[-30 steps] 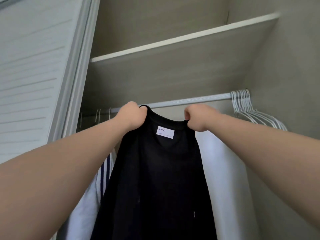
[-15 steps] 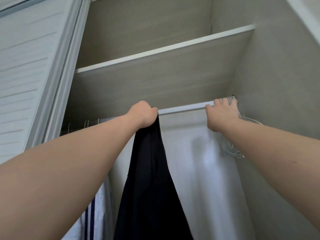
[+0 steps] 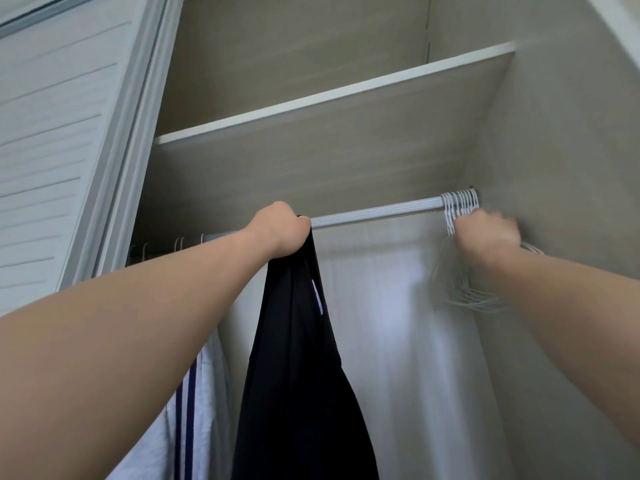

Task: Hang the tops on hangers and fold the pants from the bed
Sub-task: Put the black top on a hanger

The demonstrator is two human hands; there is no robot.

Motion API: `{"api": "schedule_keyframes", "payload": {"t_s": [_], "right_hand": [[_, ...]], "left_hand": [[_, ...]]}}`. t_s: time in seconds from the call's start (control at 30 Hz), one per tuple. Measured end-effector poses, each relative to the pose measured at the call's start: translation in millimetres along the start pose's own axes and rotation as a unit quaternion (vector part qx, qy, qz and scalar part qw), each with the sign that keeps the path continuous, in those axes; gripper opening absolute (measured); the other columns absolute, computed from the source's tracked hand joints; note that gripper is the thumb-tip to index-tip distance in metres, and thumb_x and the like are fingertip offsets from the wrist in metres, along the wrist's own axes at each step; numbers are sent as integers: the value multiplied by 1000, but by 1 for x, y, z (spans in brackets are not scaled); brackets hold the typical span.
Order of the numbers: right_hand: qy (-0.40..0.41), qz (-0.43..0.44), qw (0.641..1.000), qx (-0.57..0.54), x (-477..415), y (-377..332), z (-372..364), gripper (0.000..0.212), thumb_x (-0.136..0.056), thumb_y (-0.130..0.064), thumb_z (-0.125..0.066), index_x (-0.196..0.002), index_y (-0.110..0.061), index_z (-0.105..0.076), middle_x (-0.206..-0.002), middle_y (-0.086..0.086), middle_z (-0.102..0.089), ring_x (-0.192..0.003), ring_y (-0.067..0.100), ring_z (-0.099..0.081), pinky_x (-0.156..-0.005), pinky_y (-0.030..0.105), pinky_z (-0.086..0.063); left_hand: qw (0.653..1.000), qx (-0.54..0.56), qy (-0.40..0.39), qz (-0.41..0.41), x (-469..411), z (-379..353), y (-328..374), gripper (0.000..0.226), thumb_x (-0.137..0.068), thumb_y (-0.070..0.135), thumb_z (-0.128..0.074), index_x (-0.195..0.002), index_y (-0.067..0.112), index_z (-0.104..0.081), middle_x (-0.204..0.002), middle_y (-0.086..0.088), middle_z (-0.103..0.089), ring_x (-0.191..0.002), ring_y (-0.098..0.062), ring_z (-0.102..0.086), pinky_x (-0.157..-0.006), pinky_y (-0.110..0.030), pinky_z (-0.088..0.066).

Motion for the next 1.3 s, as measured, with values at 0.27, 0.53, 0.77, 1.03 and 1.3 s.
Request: {"api": "schedule_keyframes", "payload": {"t_s": [0.27,0.53,0.77,1.03,1.3], "right_hand": [[12,-8,995,-96,1,2,14,39,-98,-2,-40,-135,-3,-53,-135,19,-42,-128,40,-42,-100,47,-41],[20,-37,974,-223,0,3,29,38,-99,4,-34,-135,8,-46,-135,27,-47,-125,49,-52,-99,52,-45],[-12,-89,893,-442,23,-10,42,24,-93,-4,-50,-115,3,-58,-119,30,-60,-110,43,-60,-86,42,-50],[-170,-113,579,-789,100,-18,49,15,-96,-4,-48,-85,-14,-53,-50,-1,-30,-37,11,-19,-39,15,-15],[-174,-97,392,-898,146,-2,123,19,-97,-15,-54,-83,-22,-44,-56,-2,-31,-36,8,-20,-35,15,-17]], "left_hand": [[1000,-27,3,6,10,6,-4,35,-100,23,-42,-68,9,-39,-66,-5,-43,-56,-20,-37,-49,-31,-27],[999,-49,6,12,20,21,-7,37,-101,23,-43,-67,9,-39,-67,-6,-44,-57,-19,-39,-49,-31,-28],[999,-32,37,17,32,36,-17,36,-99,23,-43,-66,8,-38,-68,-9,-45,-58,-22,-41,-50,-31,-30],[990,-48,129,-13,65,65,-21,22,-94,20,-43,-85,7,-58,-100,-14,-55,-88,-36,-56,-75,-38,-45],[980,-1,186,68,112,147,-7,24,-95,14,-41,-82,1,-56,-73,-11,-53,-64,-23,-50,-54,-32,-36]]}}
Point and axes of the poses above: each hand's wrist, its own x-axis away from the middle knuckle, its own z-axis out of the back of the hand, y = z × x, the point moved 5 cm from there along -x, towards the middle knuckle
